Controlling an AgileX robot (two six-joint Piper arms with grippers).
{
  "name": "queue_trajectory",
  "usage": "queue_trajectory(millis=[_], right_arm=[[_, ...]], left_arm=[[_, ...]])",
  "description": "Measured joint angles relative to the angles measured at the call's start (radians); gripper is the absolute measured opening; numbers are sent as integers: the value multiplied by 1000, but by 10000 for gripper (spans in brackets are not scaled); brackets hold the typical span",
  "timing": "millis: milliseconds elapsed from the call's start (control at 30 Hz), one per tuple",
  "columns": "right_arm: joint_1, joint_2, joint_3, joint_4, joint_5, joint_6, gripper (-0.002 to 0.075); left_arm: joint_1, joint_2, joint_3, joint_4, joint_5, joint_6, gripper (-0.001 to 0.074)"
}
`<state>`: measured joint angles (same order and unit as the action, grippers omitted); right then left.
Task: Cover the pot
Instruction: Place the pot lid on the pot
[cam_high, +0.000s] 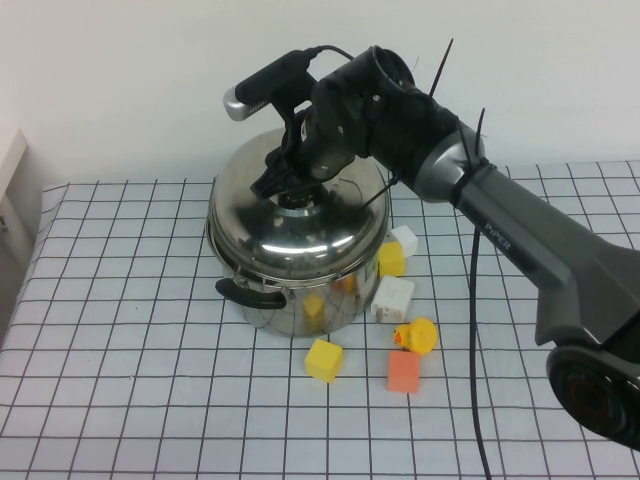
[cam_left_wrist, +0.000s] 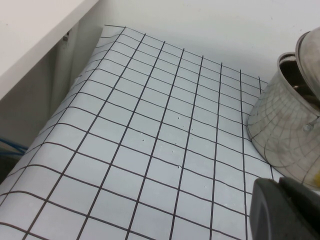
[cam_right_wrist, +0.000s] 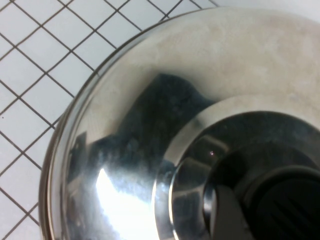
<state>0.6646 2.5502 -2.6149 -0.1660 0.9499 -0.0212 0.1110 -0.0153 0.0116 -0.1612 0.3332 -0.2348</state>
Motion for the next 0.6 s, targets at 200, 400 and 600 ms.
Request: queue_trajectory(millis=[200, 400, 600], right_arm=[[0, 17, 0, 1, -7, -5, 350], [0, 19, 0, 1, -15, -8, 350], [0, 22, 0, 20, -15, -16, 350]], left_arm=[[0, 0, 0, 0, 0, 0, -3], [0, 0, 0, 0, 0, 0, -3], [0, 0, 0, 0, 0, 0, -3]])
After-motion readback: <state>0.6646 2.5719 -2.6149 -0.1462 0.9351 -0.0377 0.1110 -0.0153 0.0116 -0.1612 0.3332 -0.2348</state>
